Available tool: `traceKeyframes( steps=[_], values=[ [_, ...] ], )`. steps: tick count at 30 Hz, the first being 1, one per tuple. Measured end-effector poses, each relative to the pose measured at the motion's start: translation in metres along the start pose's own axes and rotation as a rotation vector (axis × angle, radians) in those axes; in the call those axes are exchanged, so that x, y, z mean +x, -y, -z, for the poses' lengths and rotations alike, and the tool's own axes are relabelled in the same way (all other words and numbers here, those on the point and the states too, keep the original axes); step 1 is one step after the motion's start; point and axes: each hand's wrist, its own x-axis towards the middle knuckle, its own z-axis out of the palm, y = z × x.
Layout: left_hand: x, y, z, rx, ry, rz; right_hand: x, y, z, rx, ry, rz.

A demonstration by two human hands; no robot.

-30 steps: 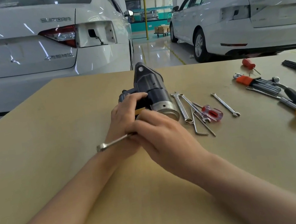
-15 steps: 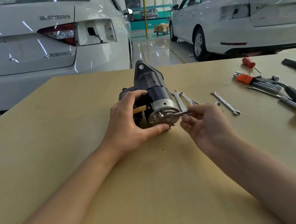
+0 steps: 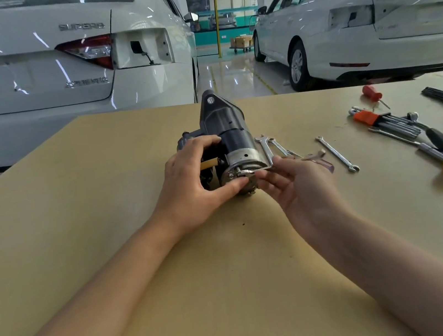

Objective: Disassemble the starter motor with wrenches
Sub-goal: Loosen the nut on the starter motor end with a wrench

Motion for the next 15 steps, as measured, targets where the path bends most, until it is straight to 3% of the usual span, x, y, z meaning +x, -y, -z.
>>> traceKeyframes(
  steps=[3,6,8,11,15],
  values=[
    [0.0,0.001,-0.001,0.004,0.002,0.016,-0.004,-0.002,-0.001,-0.307,0.133,0.353],
    [0.0,0.002,-0.001,-0.013,0.009,0.025,-0.013,-0.012,-0.004,-0.811,0.349,0.868],
    [0.001,0.003,0.0,-0.022,0.01,0.014,-0.016,-0.021,-0.003,-1.129,0.531,1.083],
    [0.002,0.004,0.002,-0.008,0.007,0.001,-0.016,-0.025,-0.004,-1.347,0.666,1.172],
    [0.0,0.001,0.002,-0.028,0.013,0.021,-0.02,-0.02,-0.003,-1.053,0.556,1.114]
  ],
)
